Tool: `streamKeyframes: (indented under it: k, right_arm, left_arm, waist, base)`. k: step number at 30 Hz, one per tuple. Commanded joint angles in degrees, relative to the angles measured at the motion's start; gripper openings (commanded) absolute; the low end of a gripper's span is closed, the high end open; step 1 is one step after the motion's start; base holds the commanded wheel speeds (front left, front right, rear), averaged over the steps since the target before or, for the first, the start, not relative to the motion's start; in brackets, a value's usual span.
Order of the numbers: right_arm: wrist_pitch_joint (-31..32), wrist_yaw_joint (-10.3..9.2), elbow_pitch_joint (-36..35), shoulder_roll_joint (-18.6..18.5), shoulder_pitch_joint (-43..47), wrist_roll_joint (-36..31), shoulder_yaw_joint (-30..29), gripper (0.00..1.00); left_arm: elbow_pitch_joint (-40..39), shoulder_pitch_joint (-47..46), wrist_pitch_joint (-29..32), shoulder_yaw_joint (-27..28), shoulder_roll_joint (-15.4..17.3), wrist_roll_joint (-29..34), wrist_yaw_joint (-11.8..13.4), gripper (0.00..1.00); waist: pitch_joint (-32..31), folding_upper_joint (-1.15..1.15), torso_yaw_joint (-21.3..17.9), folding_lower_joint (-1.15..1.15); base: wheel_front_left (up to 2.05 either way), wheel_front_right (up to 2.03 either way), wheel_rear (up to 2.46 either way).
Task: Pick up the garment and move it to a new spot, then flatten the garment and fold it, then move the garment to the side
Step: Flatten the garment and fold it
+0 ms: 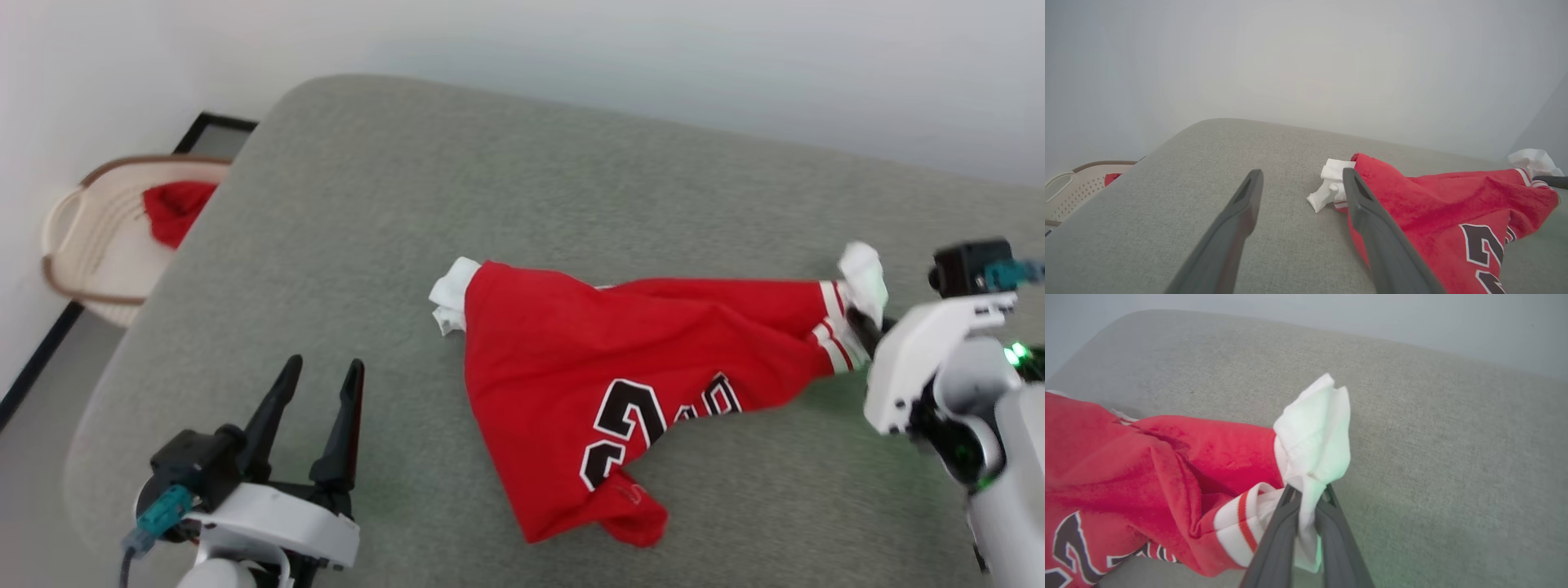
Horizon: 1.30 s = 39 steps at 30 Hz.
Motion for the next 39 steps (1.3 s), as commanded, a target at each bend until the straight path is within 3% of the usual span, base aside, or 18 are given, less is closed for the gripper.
streamKeyframes:
  k: [1, 9, 19, 20, 21, 23, 39]
  right_arm:
    - [0.12, -0.05, -1.27, -0.33, 2.44, 0.38, -1.03, 0.0]
    - [2.45, -0.05, -7.75, 1.2, 13.4, 0.81, -6.91, 0.0]
    - [6.81, -0.05, -13.22, 6.46, 24.93, -1.25, -14.52, 0.0]
    - [7.08, -0.05, -13.33, 7.0, 25.35, -1.36, -14.82, 0.12]
    - [7.24, -0.05, -13.42, 7.11, 25.71, -1.79, -14.95, 0.36]
    - [7.6, -0.05, -13.23, 7.66, 25.96, -2.19, -15.05, 1.0]
    - [10.12, -0.04, -24.74, 9.42, 26.62, -1.86, -16.84, 1.0]
  left_arm:
    - [-0.47, 0.82, 0.27, 0.26, 0.45, 0.15, 0.45, 1.0]
    - [-2.53, 3.19, 1.89, 1.0, 1.94, -0.79, 1.45, 1.0]
    - [-4.44, 5.38, 3.41, 1.15, 2.88, -1.56, 2.38, 1.0]
    - [-4.51, 5.57, 3.52, 1.23, 2.97, -1.63, 2.46, 1.0]
    - [-4.6, 5.69, 3.62, 1.28, 3.03, -1.6, 2.48, 1.0]
    - [-4.88, 5.86, 3.76, 1.26, 3.13, -1.65, 2.69, 1.0]
    - [-7.69, 7.29, 6.5, 1.59, 5.2, -3.18, 2.91, 1.0]
  waist:
    - [-2.15, 0.0, -2.72, 0.0]
    - [-4.6, 0.0, -6.48, 0.0]
    - [-5.86, 0.0, -8.78, 0.0]
    - [-5.98, 0.0, -9.05, 0.0]
    - [-6.09, 0.0, -9.31, 0.0]
    - [-6.32, 0.0, -9.74, 0.0]
    - [-7.75, 0.0, -14.4, 0.0]
  base:
    - [0.0, 0.0, 0.0]
    - [0.0, 0.0, 0.0]
    - [0.0, 0.0, 0.0]
    - [0.0, 0.0, 0.0]
    - [0.0, 0.0, 0.0]
    - [0.0, 0.0, 0.0]
    - [0.0, 0.0, 0.0]
